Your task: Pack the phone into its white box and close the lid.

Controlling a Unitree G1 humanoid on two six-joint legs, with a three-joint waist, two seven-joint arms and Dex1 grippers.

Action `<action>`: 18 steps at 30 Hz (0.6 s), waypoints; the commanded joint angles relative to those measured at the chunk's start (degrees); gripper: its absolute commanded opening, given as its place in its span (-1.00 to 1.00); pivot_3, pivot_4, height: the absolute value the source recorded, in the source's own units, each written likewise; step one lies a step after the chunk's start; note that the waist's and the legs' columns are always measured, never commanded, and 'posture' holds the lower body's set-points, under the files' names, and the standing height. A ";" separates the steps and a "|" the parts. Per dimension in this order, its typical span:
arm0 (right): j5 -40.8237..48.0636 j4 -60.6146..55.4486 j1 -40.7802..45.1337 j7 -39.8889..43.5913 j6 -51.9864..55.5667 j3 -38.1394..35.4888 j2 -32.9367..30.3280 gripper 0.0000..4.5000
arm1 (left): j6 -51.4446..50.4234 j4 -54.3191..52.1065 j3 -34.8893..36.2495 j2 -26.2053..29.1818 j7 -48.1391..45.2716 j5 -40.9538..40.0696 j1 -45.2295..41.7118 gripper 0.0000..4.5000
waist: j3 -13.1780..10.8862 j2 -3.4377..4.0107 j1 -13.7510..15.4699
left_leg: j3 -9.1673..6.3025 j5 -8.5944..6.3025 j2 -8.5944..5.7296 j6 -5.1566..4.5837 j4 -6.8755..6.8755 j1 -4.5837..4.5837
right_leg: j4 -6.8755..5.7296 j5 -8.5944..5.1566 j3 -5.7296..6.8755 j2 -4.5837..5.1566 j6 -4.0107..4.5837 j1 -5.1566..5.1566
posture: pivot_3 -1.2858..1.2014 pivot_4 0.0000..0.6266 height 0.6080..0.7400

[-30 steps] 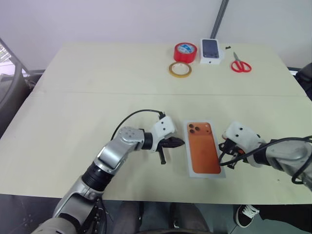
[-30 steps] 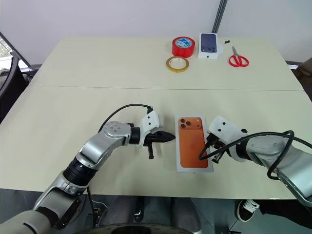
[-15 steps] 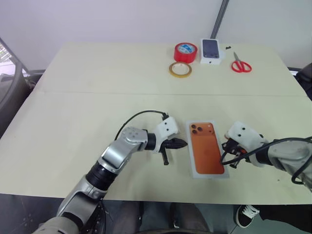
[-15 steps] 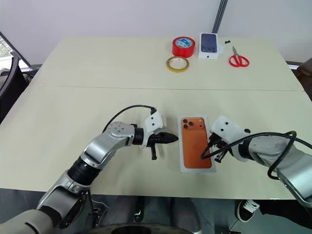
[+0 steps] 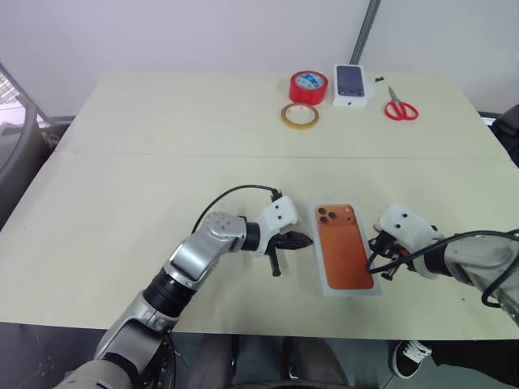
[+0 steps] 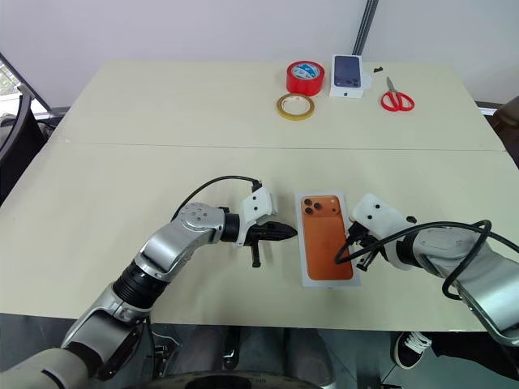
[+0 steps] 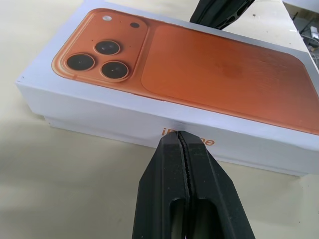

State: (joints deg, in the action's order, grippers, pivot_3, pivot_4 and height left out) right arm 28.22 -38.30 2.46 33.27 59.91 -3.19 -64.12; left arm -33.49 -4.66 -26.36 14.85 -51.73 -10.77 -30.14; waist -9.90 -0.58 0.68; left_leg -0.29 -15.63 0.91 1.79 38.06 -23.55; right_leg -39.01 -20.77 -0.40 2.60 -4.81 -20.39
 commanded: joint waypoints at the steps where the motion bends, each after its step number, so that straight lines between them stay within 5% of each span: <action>1: -0.88 -0.61 -0.35 0.68 -0.42 -2.22 -0.04 -0.98 | 0.14 -1.34 0.01 -0.30 0.33 0.02 -0.94 -1.00 | 0.00 0.00 0.00 | 0.00 0.00 0.00 0.00 0.00 0.00 | 0.00 0.00 0.00 0.00 0.00 0.00 | 0.03 -0.52 1.00; 6: 0.24 -0.79 -4.24 6.53 -2.81 -11.13 -1.80 -0.98 | -5.07 -2.04 8.62 -0.91 1.72 -6.14 -2.29 -1.00 | 0.00 0.00 0.03 | 0.00 0.00 -0.01 0.00 0.01 -0.02 | -0.01 0.00 0.00 0.01 0.00 -0.01 | 0.03 -0.52 1.00; 10: 6.53 -4.87 -9.20 14.41 -3.18 -20.04 0.35 -0.98 | -4.33 -0.14 8.41 -2.43 2.80 -5.61 -5.64 -1.00 | 0.01 -0.01 0.19 | -0.01 0.00 -0.01 0.00 0.02 0.02 | -0.03 0.00 0.01 -0.03 0.00 0.04 | 0.03 -0.52 1.00; 18: 6.31 -10.25 -15.79 13.51 -3.69 -15.78 2.55 -0.98 | 2.54 8.27 -1.02 -4.87 3.36 2.80 -8.43 -1.00 | 0.02 -0.04 -0.09 | -0.02 0.00 -0.03 0.00 0.04 0.08 | -0.03 0.00 -0.01 -0.05 -0.02 0.10 | 0.03 -0.52 1.00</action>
State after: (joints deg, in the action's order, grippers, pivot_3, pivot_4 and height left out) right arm 34.91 -46.19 -13.16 47.58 56.64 -19.22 -61.72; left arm -32.90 3.87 -26.49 10.30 -48.42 -9.41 -36.89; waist -9.88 -0.63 0.59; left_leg -0.30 -15.63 0.88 1.78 38.10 -23.47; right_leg -39.04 -20.77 -0.42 2.54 -4.82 -20.31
